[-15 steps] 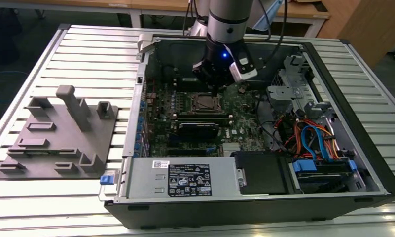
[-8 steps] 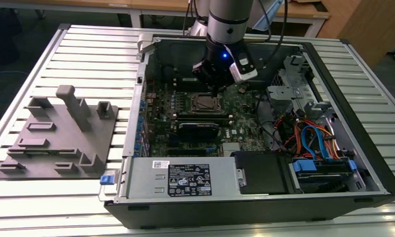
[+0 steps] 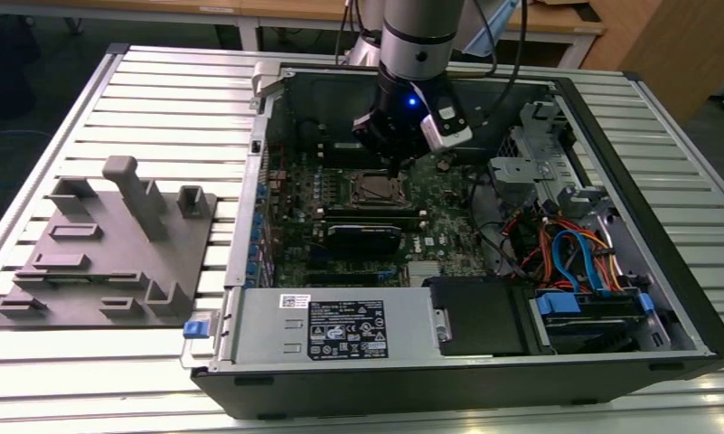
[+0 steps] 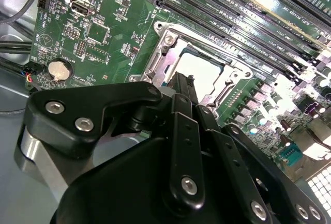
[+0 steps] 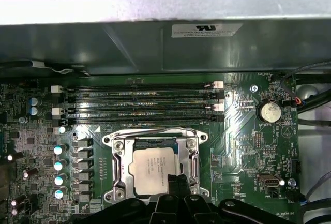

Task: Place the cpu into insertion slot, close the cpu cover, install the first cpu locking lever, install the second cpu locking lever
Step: 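Install the second cpu locking lever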

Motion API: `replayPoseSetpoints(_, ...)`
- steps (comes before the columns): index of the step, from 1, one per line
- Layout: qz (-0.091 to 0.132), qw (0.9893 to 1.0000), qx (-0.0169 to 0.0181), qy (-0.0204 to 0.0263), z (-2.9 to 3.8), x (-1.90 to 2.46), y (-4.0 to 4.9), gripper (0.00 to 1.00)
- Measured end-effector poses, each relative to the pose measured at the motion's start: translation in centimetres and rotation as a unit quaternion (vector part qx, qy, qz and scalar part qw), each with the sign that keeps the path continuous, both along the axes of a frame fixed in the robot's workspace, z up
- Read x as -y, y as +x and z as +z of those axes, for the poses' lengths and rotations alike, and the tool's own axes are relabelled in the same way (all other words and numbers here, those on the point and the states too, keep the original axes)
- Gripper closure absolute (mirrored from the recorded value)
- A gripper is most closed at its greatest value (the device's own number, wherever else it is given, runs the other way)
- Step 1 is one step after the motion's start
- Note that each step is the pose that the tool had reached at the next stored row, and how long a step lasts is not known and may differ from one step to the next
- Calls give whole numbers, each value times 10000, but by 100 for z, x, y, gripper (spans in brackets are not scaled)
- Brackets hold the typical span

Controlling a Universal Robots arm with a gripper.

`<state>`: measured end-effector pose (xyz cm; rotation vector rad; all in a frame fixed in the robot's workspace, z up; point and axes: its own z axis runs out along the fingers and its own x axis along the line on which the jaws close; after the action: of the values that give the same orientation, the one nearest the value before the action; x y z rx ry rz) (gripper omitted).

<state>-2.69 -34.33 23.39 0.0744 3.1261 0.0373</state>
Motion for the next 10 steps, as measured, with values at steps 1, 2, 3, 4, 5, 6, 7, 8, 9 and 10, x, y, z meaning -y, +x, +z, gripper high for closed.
replayPoseSetpoints(1, 0, 10000, 0, 0, 5, 0, 0, 90)
replayPoseSetpoints(2, 0, 10000, 0, 1, 14, -1, 0, 90)
replayPoseSetpoints(3, 0, 10000, 0, 1, 25, -1, 0, 90)
replayPoseSetpoints(4, 0, 10000, 0, 1, 38, -1, 0, 90)
replayPoseSetpoints(5, 0, 10000, 1, 1, 50, -1, 0, 90)
replayPoseSetpoints(6, 0, 10000, 1, 1, 56, -1, 1, 90)
replayPoseSetpoints(7, 0, 10000, 1, 2, 55, -1, 1, 90)
replayPoseSetpoints(8, 0, 10000, 2, 3, 56, -1, 1, 90)
replayPoseSetpoints(9, 0, 10000, 1, 3, 56, -1, 1, 90)
replayPoseSetpoints(10, 0, 10000, 1, 1, 58, -1, 0, 90)
